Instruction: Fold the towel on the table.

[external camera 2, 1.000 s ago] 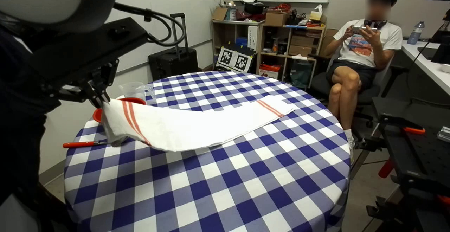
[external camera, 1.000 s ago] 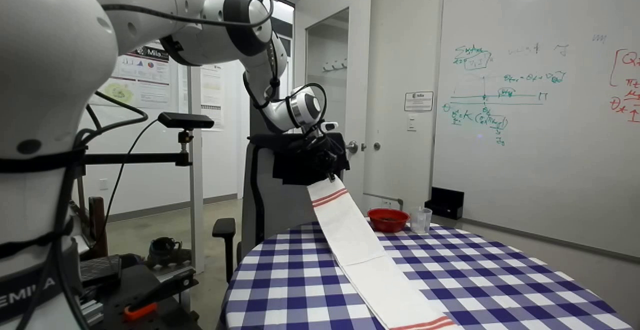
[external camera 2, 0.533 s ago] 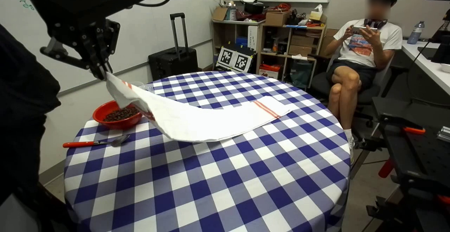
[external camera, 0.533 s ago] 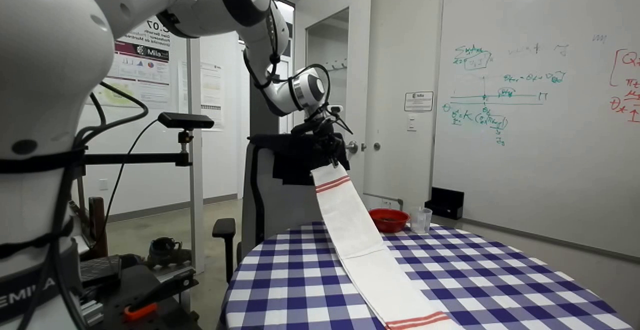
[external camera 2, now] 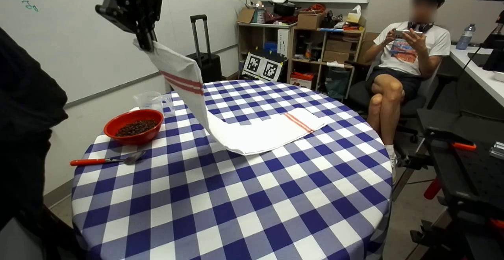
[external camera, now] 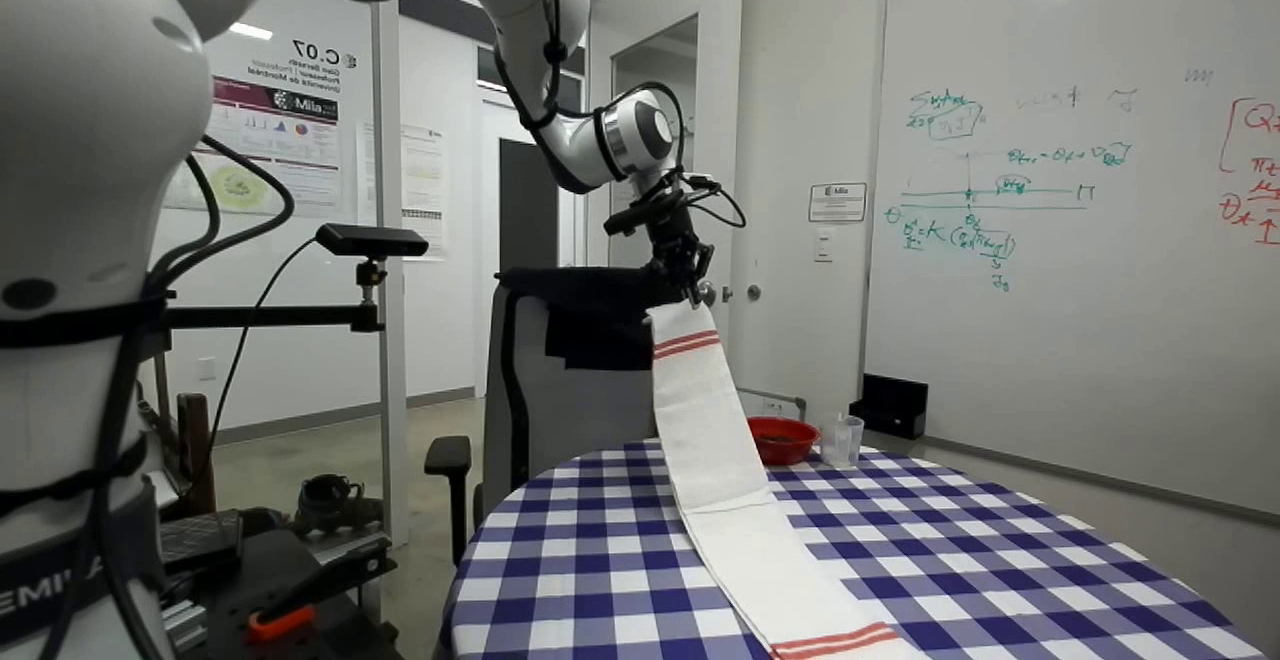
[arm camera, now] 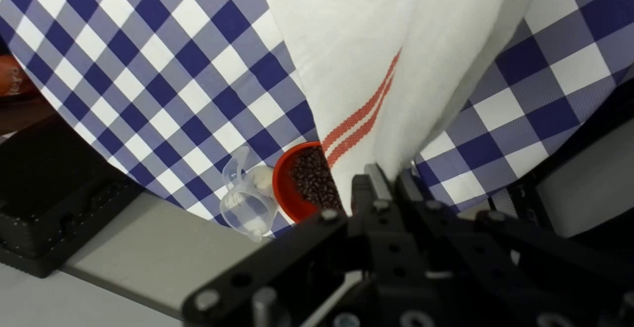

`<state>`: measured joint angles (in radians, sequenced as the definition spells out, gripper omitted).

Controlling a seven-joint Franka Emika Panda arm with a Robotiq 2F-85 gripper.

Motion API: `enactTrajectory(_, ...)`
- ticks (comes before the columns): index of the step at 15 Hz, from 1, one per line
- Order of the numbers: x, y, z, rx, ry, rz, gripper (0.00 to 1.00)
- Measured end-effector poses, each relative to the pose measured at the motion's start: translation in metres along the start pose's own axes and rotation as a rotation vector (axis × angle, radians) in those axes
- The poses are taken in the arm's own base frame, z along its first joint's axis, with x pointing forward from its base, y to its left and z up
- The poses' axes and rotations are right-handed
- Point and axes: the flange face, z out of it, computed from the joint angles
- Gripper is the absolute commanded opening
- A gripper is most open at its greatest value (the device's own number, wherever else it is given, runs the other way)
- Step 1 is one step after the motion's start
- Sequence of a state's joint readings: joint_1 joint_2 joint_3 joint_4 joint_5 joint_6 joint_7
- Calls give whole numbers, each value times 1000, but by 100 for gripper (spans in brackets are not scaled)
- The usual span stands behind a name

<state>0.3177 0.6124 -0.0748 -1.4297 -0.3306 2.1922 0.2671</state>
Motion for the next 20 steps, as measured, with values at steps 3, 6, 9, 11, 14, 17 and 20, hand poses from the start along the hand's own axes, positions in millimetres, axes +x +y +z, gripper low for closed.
enactTrajectory(3, -7, 28, -28, -24, 20, 3, 1)
enactTrajectory(6, -16, 57, -67, -51, 56, 16, 1)
enactTrajectory(9, -28, 78, -100, -60, 81, 34, 1)
enactTrajectory(11, -35, 81, -115, -55, 93, 36, 1)
enactTrajectory(14, -41, 73, -125, -43, 100, 21, 1)
enactTrajectory(17, -44, 67, -124, -43, 85, 10, 1)
enactTrajectory(20, -49, 81, -120, -79, 53, 13, 1)
